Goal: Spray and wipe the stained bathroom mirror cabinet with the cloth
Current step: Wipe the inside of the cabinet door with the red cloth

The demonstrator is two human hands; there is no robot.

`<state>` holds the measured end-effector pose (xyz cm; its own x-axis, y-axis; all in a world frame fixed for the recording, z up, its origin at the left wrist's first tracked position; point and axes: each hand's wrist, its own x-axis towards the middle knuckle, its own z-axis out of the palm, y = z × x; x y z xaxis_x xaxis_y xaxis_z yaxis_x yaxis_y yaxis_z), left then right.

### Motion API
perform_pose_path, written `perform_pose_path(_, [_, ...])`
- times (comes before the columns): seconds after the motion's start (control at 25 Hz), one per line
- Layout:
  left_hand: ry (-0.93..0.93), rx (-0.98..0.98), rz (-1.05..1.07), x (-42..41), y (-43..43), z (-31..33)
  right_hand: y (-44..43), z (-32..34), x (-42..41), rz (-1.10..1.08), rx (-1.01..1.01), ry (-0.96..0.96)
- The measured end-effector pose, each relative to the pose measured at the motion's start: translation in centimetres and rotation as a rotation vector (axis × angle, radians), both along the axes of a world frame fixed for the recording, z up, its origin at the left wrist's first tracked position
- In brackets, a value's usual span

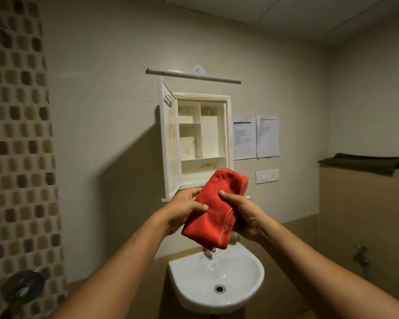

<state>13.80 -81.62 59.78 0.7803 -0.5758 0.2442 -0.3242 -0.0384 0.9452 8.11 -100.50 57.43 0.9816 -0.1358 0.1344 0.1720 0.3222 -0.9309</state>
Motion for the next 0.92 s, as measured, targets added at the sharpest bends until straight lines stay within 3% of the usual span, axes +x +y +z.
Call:
perform_pose_path(0.12, [0.039,-0.027,0.017,6.3,-3.6,0.8,-3.5,2.2,6.4,-0.110,-0.019,-0.051])
perform_pose_path(0.24, [0.025,0.086,-0.061,11.7,-6.4,3.1,-6.8,5.5,12.6,-0.186,0.021,-0.115])
perform_pose_path(0.52, [0.009,0.012,-0.078,21.9,-15.0,7.9,-16.5,8.9,21.9,-0.135,0.025,-0.087])
perform_pose_path(0.72, [0.105,-0.174,0.113,27.0,-19.2,7.4,-21.8,9.7,28.5,-0.108,0.138,-0.164])
perform_pose_path(0.92, [-0.029,-0.327,0.413,31.5,-19.4,8.6,-22.5,10.4,36.7,0.150,0.208,-0.215])
